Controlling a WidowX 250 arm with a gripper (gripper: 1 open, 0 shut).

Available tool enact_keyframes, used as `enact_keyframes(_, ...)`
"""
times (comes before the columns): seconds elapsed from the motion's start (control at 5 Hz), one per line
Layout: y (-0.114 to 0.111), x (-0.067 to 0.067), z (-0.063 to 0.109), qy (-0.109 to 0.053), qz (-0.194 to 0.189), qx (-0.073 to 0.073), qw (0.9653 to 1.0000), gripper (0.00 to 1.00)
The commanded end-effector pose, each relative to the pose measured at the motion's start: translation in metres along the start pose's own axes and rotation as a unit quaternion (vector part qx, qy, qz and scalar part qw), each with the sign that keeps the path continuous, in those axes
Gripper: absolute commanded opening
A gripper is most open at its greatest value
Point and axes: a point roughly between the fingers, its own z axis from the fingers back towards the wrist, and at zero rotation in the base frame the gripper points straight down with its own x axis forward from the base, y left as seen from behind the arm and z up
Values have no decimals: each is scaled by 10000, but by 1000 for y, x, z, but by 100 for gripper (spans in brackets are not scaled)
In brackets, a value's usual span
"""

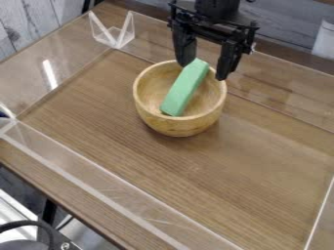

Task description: Remove the green block from inside the brown bowl and put it on the table

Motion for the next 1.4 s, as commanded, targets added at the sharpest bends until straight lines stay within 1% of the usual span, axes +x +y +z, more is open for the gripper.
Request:
enact_keyframes(0.0,9,-5,-12,123,-41,46,9999,100)
enact_keyframes(0.2,18,-15,-28,261,-115,83,9996,100)
enact_keyframes(0.4,35,-16,-38,166,-128,27,9998,100)
enact_keyframes(0.6,45,-13,-44,72,-123,-51,9999,100)
enact_keyframes(0.8,37,-12,-42,-6,-226,-101,9997,100)
enact_keyframes(1.2,21,-11,-30,-200,-362,-149,9990,100)
